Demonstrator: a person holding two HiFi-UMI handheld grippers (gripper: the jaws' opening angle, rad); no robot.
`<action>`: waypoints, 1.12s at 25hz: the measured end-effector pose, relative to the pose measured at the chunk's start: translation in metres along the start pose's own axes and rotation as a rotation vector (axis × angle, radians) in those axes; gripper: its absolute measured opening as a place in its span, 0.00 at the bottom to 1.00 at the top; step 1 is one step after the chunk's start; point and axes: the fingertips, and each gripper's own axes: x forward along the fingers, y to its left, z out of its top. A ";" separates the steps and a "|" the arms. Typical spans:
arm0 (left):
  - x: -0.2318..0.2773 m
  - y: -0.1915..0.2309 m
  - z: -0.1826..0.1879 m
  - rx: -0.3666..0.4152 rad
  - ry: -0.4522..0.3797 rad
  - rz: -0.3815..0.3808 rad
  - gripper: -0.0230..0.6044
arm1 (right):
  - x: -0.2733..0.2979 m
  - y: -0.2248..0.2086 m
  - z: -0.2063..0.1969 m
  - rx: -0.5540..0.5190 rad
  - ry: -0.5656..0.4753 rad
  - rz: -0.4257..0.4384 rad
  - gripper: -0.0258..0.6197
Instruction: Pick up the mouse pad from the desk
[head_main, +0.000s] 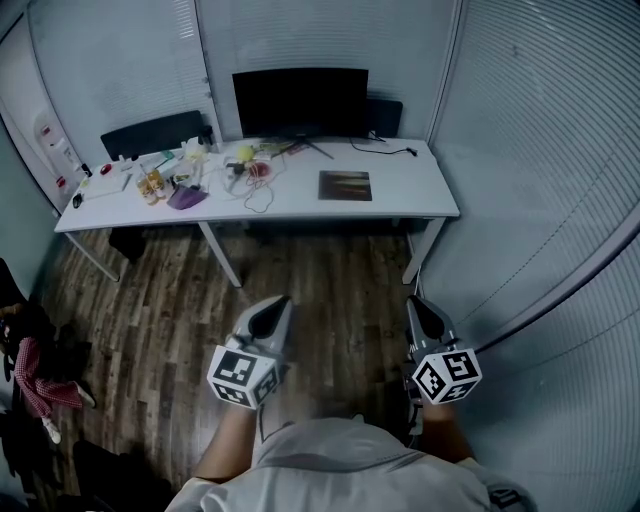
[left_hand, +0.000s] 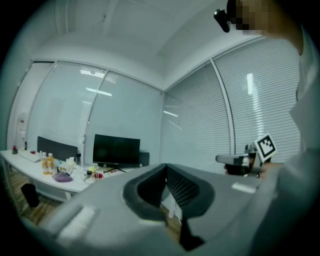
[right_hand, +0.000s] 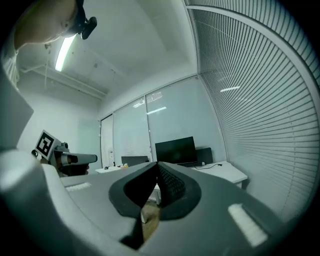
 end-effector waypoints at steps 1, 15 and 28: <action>0.008 -0.006 0.000 0.006 0.004 -0.004 0.04 | -0.001 -0.009 0.000 0.010 0.000 0.004 0.05; 0.106 -0.068 -0.047 0.024 0.098 0.018 0.04 | -0.003 -0.130 -0.046 0.092 0.076 0.038 0.05; 0.187 0.047 -0.062 -0.038 0.099 0.020 0.04 | 0.126 -0.154 -0.046 0.067 0.091 -0.008 0.05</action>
